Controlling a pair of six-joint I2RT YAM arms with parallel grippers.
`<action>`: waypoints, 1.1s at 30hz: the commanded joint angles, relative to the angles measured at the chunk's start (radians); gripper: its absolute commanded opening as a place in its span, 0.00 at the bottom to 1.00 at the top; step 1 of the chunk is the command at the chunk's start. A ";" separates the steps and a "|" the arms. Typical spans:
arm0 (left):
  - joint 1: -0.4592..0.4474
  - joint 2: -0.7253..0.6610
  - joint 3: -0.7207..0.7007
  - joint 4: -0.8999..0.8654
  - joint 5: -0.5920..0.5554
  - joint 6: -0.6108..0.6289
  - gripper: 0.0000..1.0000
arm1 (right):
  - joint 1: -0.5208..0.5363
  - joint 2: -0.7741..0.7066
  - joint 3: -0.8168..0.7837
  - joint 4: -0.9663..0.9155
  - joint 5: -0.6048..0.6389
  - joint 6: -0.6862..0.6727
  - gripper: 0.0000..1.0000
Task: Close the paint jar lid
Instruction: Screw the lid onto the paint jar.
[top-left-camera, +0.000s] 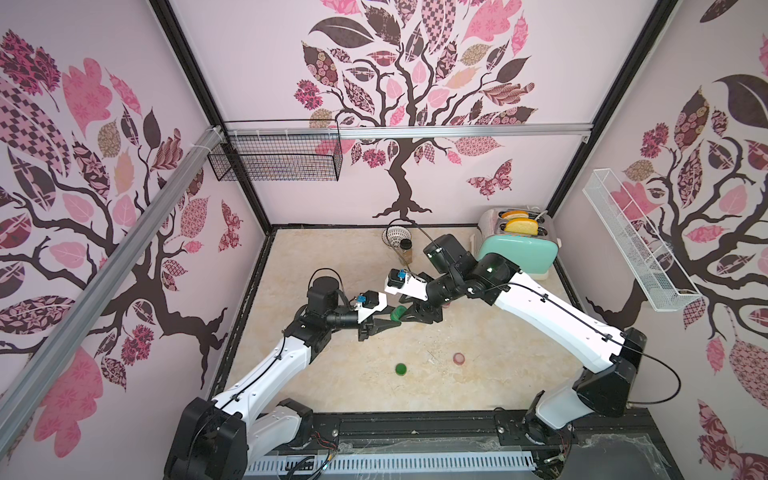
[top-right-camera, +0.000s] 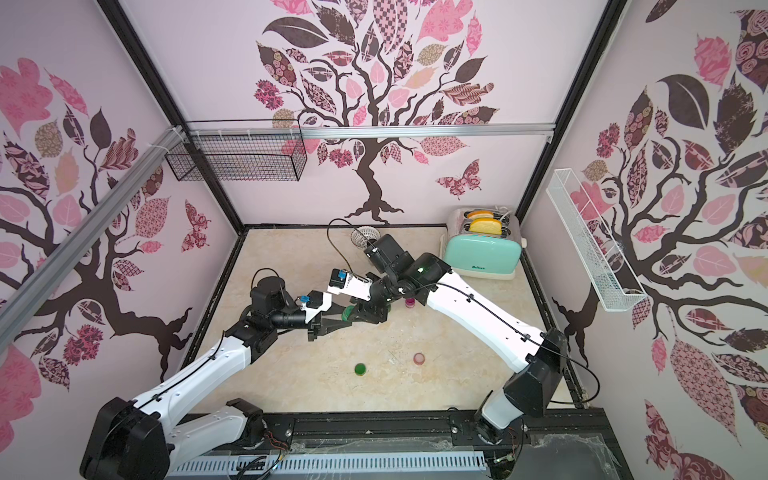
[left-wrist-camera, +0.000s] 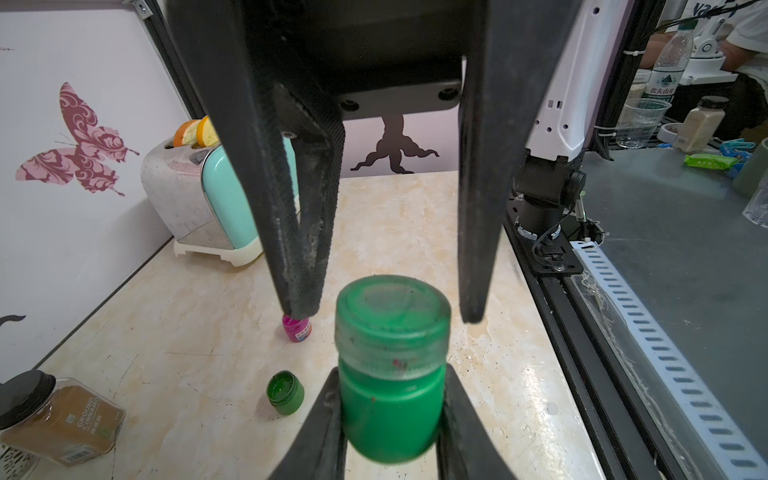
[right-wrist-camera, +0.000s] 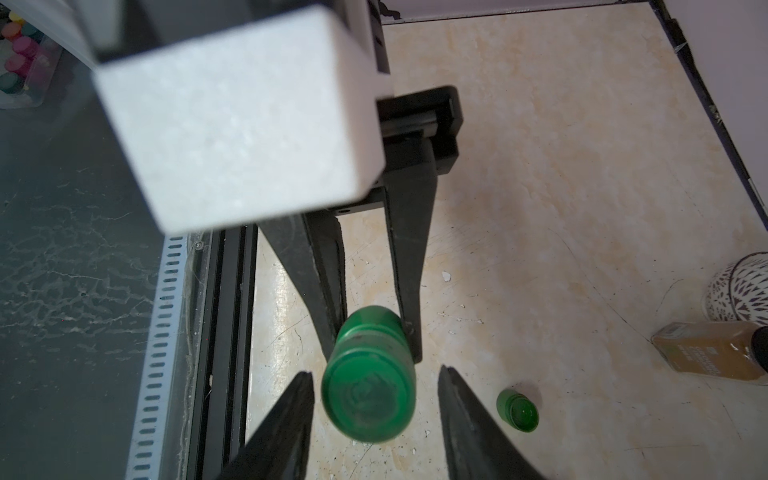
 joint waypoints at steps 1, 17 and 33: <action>-0.004 -0.011 0.008 0.013 0.018 0.005 0.27 | 0.008 0.006 0.029 -0.010 0.003 0.007 0.48; -0.005 -0.011 0.009 0.009 0.015 0.008 0.27 | 0.034 0.012 0.015 0.021 0.078 0.089 0.24; -0.005 -0.073 -0.026 0.076 -0.134 0.011 0.27 | 0.116 0.008 -0.113 0.238 0.229 0.796 0.02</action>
